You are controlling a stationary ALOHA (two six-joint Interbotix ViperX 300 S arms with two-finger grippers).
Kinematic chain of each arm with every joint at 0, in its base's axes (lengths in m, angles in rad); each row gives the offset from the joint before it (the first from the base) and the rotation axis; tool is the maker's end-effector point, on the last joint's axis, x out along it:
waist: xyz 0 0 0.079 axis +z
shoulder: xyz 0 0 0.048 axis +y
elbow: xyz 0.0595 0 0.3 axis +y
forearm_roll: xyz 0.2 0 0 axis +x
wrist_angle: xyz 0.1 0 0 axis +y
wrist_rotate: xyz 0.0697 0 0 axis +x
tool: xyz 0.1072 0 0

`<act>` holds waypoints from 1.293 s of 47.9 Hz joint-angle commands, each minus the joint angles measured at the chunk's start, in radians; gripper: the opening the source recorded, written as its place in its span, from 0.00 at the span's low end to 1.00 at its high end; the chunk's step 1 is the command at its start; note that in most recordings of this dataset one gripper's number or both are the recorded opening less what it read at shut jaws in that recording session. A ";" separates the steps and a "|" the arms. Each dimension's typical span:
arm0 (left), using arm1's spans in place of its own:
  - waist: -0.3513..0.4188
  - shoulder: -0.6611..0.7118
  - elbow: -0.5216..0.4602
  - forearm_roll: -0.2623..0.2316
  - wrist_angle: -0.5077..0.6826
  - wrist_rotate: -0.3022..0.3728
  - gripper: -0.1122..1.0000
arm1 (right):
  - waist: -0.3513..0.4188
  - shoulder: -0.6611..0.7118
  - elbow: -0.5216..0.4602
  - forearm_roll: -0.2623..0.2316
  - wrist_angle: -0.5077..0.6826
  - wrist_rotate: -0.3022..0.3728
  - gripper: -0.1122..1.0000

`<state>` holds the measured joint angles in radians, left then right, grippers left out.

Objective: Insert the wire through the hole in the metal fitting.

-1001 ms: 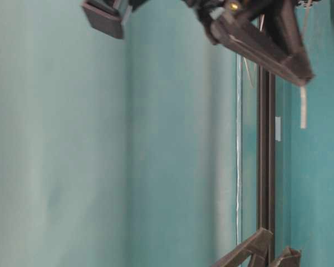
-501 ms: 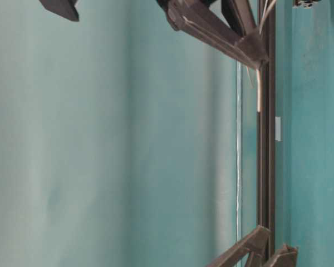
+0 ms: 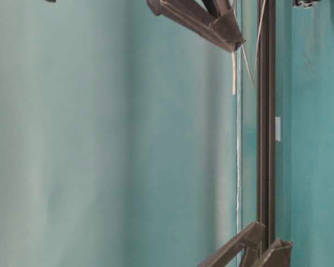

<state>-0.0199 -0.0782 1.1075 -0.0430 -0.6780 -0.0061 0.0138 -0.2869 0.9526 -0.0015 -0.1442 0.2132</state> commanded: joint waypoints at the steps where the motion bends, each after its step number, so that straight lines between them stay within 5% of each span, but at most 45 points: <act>1: -0.005 -0.018 -0.015 -0.002 -0.003 -0.002 0.52 | 0.002 -0.017 0.008 0.006 -0.044 0.005 0.10; 18: -0.009 -0.046 -0.011 -0.002 -0.003 -0.040 0.52 | 0.081 -0.031 0.153 0.133 -0.261 0.040 0.10; 45: -0.127 -0.009 0.018 -0.009 -0.140 -0.153 0.52 | 0.265 0.110 0.129 0.275 -0.460 0.025 0.10; 52: -0.144 0.017 0.020 -0.009 -0.175 -0.179 0.52 | 0.328 0.176 0.115 0.393 -0.541 -0.037 0.10; 62: -0.166 0.066 0.006 -0.011 -0.212 -0.181 0.52 | 0.446 0.235 0.086 0.658 -0.618 -0.212 0.10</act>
<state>-0.1733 -0.0153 1.1290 -0.0506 -0.8636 -0.1856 0.4203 -0.0522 1.0661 0.5798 -0.7348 0.0399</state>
